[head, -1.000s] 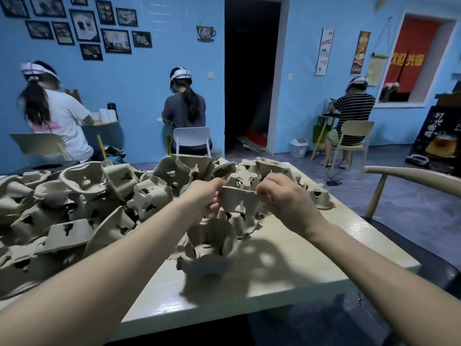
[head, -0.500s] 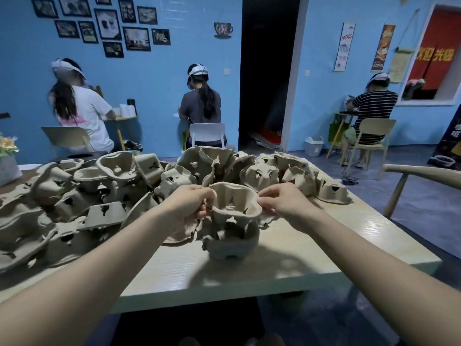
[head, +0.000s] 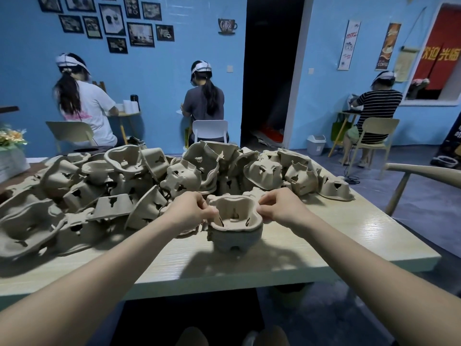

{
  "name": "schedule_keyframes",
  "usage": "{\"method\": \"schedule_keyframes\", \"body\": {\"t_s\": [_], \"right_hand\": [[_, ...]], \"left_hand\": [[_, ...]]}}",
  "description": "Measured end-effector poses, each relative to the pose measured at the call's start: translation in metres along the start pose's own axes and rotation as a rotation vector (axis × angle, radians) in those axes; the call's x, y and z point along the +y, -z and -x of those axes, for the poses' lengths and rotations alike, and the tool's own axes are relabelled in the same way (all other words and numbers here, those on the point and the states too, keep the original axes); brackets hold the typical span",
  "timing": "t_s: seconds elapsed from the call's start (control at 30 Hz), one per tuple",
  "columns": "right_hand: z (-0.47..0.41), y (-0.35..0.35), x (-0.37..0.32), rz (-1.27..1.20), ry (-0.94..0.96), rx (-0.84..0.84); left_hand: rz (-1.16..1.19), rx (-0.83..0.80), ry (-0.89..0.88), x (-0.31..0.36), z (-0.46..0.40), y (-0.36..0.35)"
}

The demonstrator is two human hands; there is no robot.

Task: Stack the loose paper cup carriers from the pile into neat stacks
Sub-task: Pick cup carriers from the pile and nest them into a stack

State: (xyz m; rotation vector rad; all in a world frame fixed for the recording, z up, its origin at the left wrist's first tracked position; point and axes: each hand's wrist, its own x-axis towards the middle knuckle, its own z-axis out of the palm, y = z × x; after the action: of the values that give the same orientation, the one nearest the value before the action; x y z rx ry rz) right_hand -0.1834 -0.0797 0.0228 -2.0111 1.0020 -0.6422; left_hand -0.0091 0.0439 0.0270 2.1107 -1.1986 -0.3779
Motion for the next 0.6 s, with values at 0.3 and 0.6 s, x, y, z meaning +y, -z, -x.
{"method": "schedule_keyframes", "body": {"t_s": [0.3, 0.6], "right_hand": [[0.003, 0.003, 0.007, 0.096, 0.061, 0.018], [-0.015, 0.051, 0.057, 0.191, 0.016, 0.142]], "left_hand": [[-0.162, 0.094, -0.178, 0.012, 0.000, -0.006], [-0.163, 0.021, -0.365, 0.078, -0.027, -0.061]]}}
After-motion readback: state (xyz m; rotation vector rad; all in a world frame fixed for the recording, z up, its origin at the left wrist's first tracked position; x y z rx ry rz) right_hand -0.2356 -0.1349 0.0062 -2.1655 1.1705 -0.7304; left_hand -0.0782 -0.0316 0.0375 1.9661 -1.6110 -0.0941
